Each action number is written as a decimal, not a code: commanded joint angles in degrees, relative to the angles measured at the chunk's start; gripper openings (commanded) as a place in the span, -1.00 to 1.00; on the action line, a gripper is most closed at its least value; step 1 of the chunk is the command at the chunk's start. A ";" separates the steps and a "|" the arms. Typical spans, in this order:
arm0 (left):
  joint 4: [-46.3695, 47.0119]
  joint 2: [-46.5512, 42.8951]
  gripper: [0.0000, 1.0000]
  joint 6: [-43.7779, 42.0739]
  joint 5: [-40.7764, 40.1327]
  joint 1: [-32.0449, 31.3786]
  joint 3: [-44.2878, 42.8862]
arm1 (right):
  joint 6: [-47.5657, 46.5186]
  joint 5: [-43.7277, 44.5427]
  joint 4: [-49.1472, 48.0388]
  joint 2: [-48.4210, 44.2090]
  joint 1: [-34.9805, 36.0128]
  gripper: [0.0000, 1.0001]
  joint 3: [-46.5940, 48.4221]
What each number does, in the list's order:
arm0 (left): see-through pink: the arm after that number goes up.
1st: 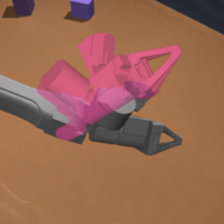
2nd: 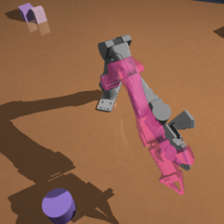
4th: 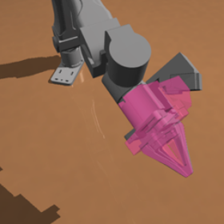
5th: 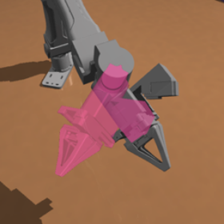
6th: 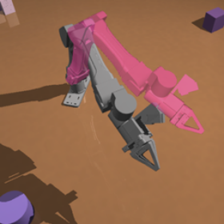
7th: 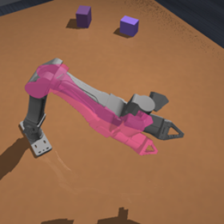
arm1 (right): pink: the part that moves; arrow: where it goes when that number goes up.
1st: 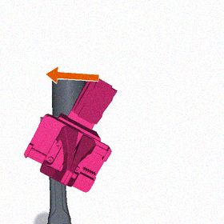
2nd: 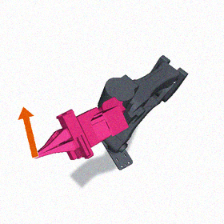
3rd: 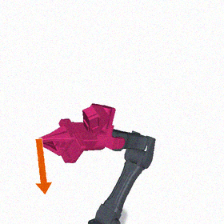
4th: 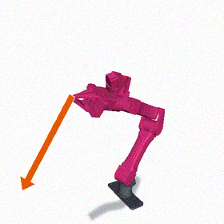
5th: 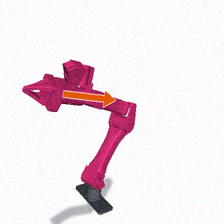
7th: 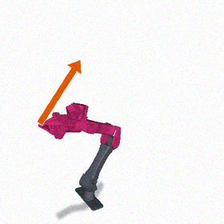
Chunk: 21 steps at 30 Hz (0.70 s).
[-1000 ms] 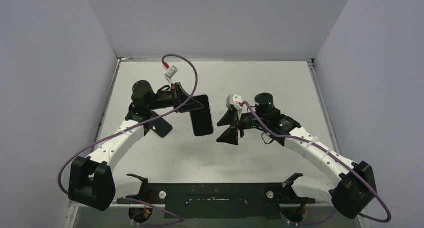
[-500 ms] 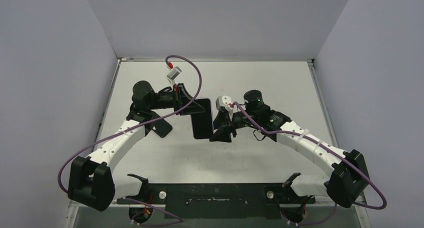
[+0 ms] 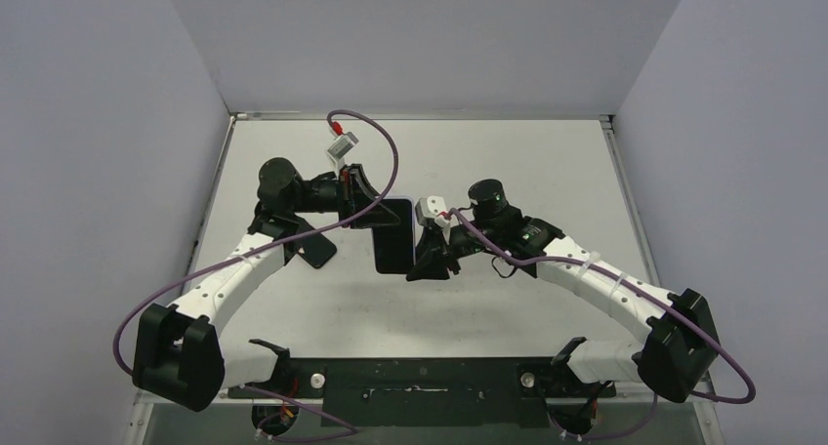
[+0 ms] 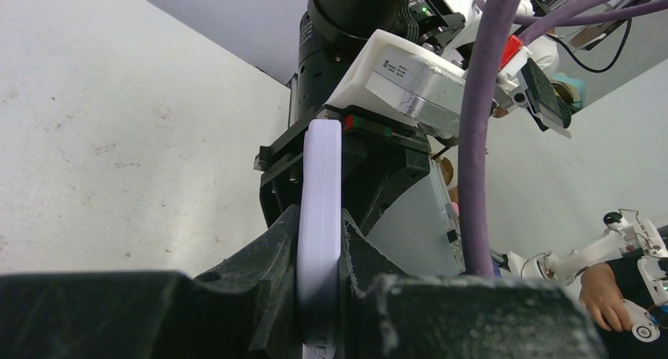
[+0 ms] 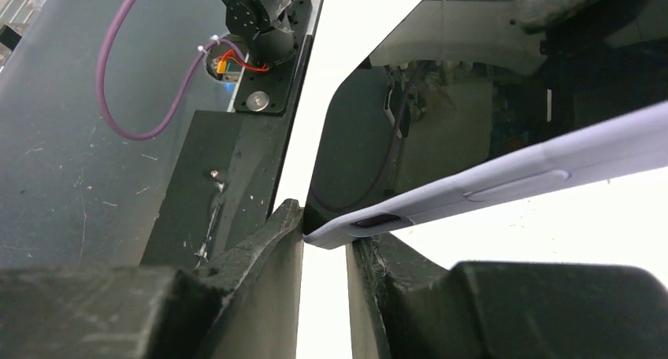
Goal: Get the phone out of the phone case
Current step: Remove the phone case from the phone.
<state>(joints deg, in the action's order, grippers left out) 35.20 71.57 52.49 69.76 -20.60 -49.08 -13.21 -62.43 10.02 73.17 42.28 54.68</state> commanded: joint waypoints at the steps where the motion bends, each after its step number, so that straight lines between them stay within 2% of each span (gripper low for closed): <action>1: 1.28 0.84 -1.00 6.71 -0.02 -0.32 -3.74 | -8.64 -0.05 -2.10 -1.16 1.51 -0.91 2.95; 6: 2.38 1.86 -1.00 9.43 -0.35 -0.48 -3.07 | -10.41 1.29 -2.20 -0.98 1.92 -0.90 3.83; 21: 2.42 3.64 -1.00 10.64 -1.10 -2.09 -1.92 | -14.97 4.43 -0.99 -0.78 3.09 -0.88 6.49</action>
<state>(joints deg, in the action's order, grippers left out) 38.63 74.26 57.32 72.16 -21.15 -49.50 -20.14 -60.38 16.62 73.17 44.05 57.10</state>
